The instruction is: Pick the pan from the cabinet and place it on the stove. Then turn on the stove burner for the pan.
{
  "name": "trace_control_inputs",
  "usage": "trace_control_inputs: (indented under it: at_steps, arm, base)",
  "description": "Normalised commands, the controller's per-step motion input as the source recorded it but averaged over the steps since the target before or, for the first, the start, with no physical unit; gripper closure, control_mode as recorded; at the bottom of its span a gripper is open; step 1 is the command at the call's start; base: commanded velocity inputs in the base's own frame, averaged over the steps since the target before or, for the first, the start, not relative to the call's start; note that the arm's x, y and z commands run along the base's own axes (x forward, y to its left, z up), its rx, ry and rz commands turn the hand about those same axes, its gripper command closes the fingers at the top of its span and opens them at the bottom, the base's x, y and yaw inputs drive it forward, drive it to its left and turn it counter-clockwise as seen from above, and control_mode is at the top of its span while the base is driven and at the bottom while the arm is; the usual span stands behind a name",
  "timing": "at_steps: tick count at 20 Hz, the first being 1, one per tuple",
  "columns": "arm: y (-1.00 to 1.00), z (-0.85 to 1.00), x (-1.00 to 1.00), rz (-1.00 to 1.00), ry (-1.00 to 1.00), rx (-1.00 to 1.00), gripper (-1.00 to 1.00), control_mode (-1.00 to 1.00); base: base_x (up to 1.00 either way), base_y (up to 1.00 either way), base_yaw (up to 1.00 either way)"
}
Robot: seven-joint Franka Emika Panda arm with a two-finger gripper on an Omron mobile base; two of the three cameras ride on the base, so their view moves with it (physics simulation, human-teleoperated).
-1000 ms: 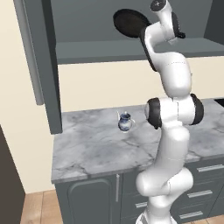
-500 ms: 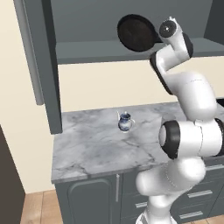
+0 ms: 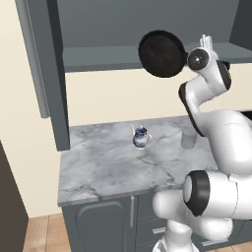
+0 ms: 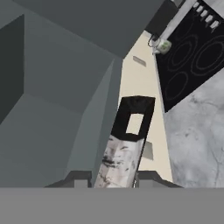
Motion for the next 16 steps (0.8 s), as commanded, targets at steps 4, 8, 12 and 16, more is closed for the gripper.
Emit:
trace_control_inputs:
  at_steps: [4,8,12,16]
  arm:
    - [0.00,-0.05,-0.70,-0.08,0.00,0.00,1.00,-1.00]
    - [0.00,-0.01,-0.53,-0.07,0.00,0.00,1.00,-1.00]
    - [0.00,0.00,-0.27,-0.04,0.00,0.00,1.00,-1.00]
    - [0.00,0.00,-0.16,-0.01,0.00,0.00,1.00,-1.00]
  base:
    - [0.00,0.00,0.00]
    - [0.00,0.00,0.00]
    - [0.00,0.00,0.00]
    - [0.00,0.00,0.00]
